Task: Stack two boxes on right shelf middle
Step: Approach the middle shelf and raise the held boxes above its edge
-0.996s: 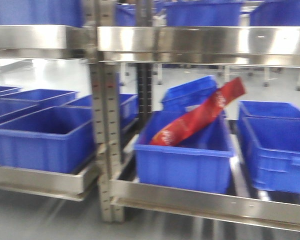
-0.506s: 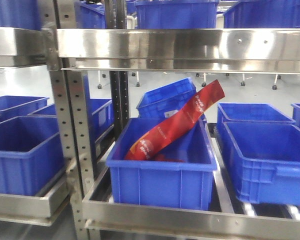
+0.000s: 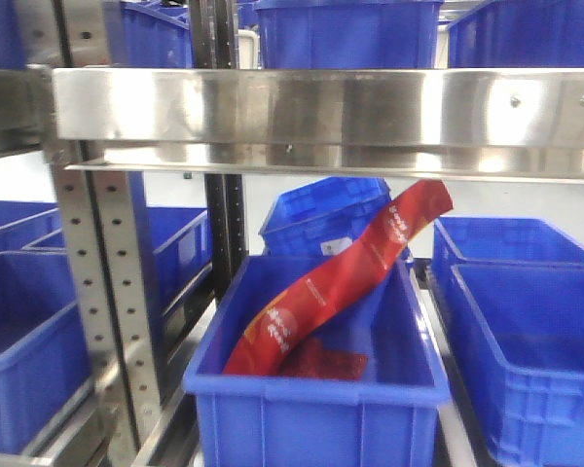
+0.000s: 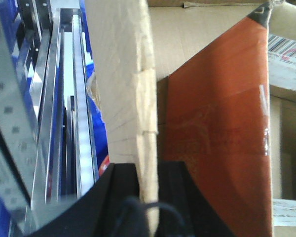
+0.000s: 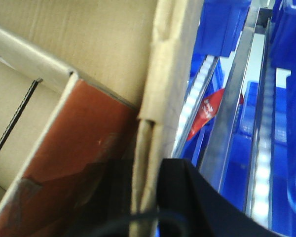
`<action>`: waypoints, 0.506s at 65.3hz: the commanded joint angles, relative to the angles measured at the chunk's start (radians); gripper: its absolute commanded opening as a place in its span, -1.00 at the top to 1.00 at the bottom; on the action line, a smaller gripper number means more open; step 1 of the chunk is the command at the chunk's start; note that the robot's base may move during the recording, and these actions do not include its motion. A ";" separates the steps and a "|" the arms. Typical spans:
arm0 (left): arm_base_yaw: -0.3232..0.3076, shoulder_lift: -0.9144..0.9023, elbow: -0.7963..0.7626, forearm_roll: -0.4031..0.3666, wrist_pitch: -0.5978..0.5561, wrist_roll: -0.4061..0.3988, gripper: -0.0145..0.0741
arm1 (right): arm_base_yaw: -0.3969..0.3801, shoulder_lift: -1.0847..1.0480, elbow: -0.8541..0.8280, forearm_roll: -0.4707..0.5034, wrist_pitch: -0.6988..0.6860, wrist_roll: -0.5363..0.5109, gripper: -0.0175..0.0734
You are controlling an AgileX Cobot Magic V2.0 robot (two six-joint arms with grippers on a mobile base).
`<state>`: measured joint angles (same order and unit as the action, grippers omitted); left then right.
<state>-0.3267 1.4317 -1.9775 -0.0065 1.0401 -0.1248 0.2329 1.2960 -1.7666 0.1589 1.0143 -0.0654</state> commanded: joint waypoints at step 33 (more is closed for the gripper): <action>0.003 -0.019 -0.013 0.022 -0.072 0.009 0.92 | -0.009 -0.012 -0.011 -0.032 -0.031 -0.012 0.95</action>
<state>-0.3267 1.4317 -1.9775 -0.0065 1.0401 -0.1248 0.2329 1.2960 -1.7666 0.1589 1.0143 -0.0654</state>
